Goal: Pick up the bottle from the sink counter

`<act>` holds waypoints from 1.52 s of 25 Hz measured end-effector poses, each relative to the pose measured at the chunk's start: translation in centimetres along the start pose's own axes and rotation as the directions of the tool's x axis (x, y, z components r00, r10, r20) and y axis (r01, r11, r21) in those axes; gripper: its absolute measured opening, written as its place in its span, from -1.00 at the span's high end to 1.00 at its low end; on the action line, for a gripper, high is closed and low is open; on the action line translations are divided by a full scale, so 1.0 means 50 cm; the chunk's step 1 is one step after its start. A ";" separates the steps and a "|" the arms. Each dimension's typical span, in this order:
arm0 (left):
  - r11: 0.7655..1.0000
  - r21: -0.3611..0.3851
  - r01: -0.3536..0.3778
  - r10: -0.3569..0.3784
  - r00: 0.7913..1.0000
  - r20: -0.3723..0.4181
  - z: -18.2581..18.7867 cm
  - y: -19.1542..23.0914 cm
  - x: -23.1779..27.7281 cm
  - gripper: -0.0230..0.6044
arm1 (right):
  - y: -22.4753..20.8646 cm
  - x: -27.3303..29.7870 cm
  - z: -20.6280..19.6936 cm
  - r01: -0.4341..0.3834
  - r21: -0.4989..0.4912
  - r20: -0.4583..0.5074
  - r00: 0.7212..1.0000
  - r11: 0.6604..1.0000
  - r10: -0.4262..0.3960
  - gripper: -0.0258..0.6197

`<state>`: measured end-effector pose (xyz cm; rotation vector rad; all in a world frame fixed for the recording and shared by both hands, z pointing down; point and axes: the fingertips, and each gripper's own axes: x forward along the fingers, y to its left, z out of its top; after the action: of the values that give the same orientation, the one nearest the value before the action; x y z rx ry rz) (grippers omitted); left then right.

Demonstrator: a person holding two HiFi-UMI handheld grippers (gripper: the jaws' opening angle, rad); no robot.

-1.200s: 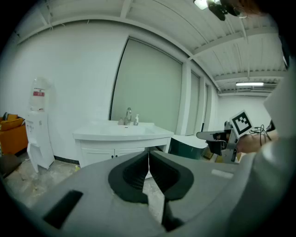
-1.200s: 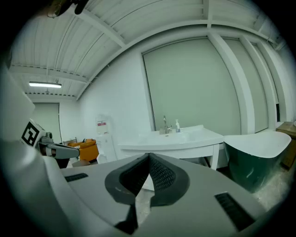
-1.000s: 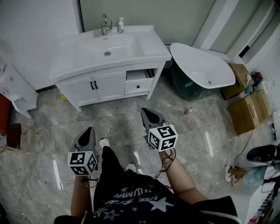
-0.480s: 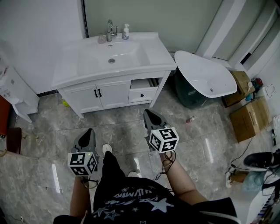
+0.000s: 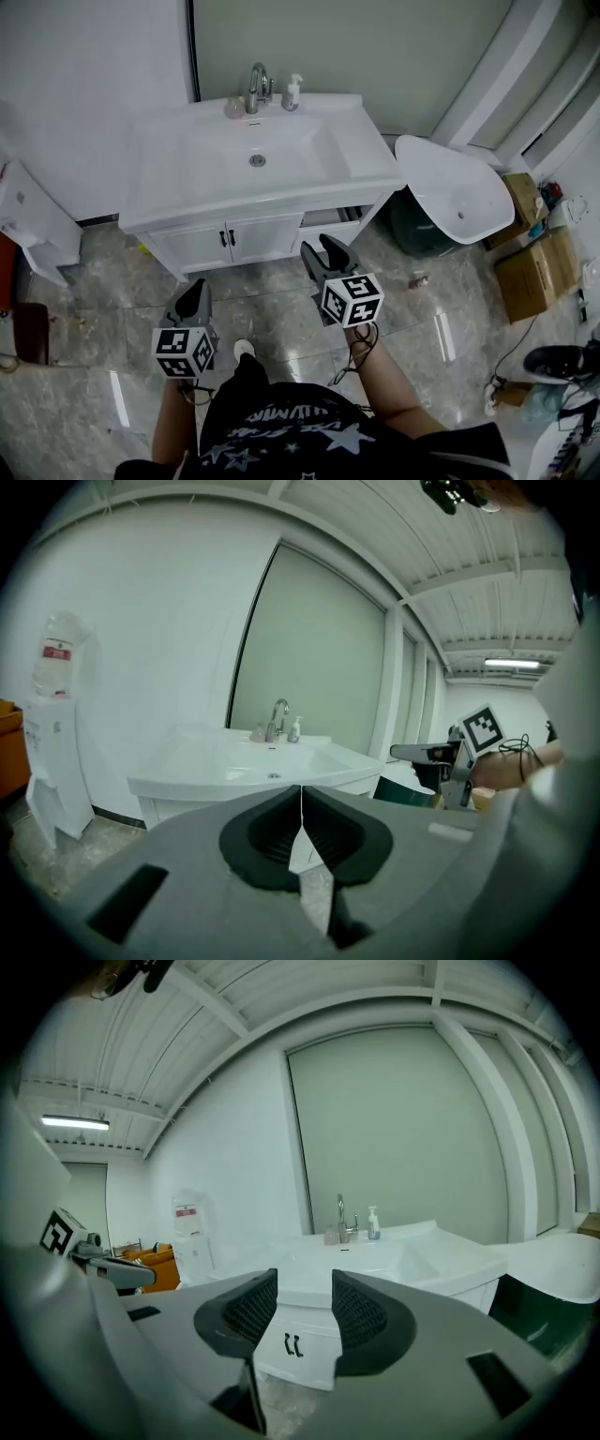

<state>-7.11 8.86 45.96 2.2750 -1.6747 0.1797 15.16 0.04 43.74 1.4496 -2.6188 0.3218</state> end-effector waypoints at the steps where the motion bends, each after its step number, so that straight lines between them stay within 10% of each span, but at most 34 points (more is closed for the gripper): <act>1: 1.000 -0.002 0.003 -0.003 1.000 0.003 0.012 0.025 0.013 0.86 | 0.006 0.031 0.012 0.002 0.006 0.004 1.000 1.000 -0.002 0.37; 11: 0.999 -0.043 -0.016 0.015 1.000 -0.022 0.040 0.241 0.089 0.86 | 0.072 0.253 0.054 -0.012 0.008 -0.022 1.000 1.000 0.012 0.03; 38: 0.986 -0.032 -0.166 0.165 0.986 -0.036 0.235 0.488 0.493 0.86 | -0.093 0.855 0.148 -0.082 0.041 -0.049 0.995 0.996 0.084 -0.08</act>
<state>-23.60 -23.83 46.01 2.0963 -1.8353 0.2223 -3.62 -39.26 46.35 1.3272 -2.6512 0.4152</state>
